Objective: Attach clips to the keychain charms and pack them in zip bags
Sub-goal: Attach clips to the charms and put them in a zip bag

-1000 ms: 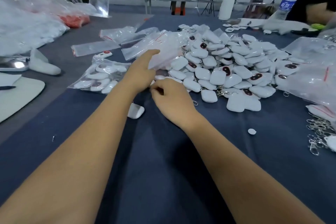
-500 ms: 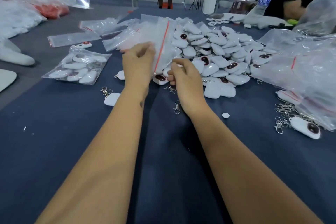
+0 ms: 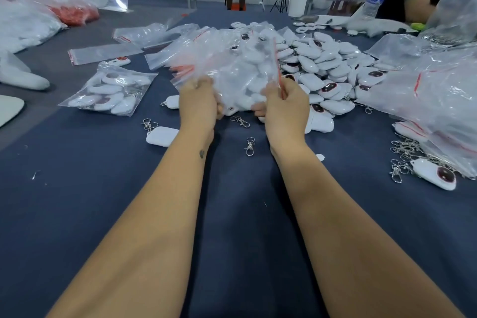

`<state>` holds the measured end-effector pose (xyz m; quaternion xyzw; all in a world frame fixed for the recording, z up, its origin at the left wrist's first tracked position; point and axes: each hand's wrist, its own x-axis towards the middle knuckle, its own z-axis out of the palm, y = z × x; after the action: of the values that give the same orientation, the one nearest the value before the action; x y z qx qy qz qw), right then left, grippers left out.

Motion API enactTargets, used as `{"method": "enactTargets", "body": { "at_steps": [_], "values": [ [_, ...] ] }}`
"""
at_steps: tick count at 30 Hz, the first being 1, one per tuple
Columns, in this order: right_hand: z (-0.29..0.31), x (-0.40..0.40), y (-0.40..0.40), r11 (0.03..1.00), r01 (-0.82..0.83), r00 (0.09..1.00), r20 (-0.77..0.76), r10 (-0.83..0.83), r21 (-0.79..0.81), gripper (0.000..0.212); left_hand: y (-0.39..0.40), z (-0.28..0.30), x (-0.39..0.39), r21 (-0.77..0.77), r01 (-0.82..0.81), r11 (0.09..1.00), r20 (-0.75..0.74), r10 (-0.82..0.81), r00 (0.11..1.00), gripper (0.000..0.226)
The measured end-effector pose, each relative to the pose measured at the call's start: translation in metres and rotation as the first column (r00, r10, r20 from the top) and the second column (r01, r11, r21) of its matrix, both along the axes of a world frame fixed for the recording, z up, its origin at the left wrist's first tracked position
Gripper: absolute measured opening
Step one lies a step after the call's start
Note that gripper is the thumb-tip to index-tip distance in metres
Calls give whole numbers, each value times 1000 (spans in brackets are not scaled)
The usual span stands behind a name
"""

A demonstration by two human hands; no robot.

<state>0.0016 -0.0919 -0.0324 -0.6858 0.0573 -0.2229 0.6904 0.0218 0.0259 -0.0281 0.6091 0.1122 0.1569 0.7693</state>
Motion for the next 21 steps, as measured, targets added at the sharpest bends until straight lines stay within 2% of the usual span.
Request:
{"method": "enactTargets", "body": {
  "at_steps": [2,4,5,8,9,10,12,15,18,21],
  "values": [
    [1,0,-5,998,31,999,-16,-30,56,18,12,1,5,-75,-206,976,-24,205,978,21],
    [1,0,-8,996,45,999,-31,-43,78,18,23,0,9,-56,-322,945,-24,321,947,19],
    [2,-1,-9,996,40,998,-44,-37,78,17,27,-1,9,-11,-332,943,-9,331,943,18],
    [2,-3,-8,1000,2,997,-81,0,24,17,24,-2,5,254,-273,928,50,270,962,17],
    [1,-4,-6,1000,-13,996,-83,12,-10,17,21,-1,3,281,-237,930,67,227,972,16],
    [1,-4,-5,999,-31,996,-82,28,-39,16,17,1,0,243,-185,952,85,169,982,14],
    [0,-6,0,995,-80,994,-81,75,-65,21,12,6,-3,57,-16,998,107,10,994,16],
    [0,-5,3,983,-167,979,-133,157,-71,42,6,11,-7,-128,233,964,117,-219,969,30],
    [1,-5,4,957,-268,949,-141,282,112,40,2,11,-8,-254,226,940,100,-207,973,20],
    [5,-7,1,870,-373,907,-73,415,322,15,4,11,-7,-321,140,937,84,-120,989,15]
  ]
}}
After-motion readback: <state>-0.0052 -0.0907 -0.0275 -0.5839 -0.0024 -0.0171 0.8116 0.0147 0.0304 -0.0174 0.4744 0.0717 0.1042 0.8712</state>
